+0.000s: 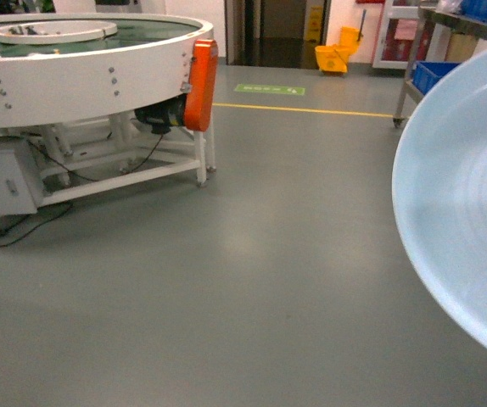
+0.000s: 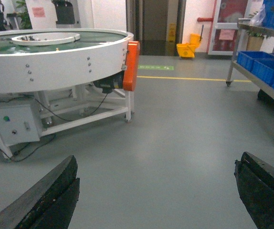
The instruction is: Place blue tray on left shelf second layer neatly
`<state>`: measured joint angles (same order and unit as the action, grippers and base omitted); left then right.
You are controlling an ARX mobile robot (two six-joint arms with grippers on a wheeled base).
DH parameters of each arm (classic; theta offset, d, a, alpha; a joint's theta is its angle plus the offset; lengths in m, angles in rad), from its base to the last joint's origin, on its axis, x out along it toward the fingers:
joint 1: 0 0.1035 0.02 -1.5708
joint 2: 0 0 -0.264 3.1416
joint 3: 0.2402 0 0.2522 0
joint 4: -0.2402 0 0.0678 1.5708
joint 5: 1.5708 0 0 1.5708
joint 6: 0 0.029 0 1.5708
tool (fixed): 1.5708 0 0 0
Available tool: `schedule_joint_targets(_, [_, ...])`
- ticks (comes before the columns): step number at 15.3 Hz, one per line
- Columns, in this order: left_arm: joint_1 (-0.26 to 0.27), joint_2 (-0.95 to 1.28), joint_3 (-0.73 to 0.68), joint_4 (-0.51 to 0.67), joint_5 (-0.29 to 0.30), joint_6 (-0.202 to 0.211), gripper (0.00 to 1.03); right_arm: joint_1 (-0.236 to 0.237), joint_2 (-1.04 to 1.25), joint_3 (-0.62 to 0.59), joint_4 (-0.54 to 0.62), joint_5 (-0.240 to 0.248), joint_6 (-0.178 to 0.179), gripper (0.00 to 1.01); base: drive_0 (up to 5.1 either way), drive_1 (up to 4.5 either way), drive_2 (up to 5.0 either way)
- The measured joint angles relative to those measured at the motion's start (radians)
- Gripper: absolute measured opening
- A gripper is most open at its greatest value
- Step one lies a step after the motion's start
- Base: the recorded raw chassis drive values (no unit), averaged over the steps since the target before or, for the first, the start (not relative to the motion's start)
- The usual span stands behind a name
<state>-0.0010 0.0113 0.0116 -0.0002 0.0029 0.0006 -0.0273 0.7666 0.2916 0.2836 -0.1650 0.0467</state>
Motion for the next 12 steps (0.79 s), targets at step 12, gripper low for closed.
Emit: schedule_joint_targets(12, [0.000,0.000,0.000,-0.003,-0.003,0.000,0.98,0.001,-0.003,0.000,0.005,-0.008,0.000,0.02,-1.7,2.31,-5.6])
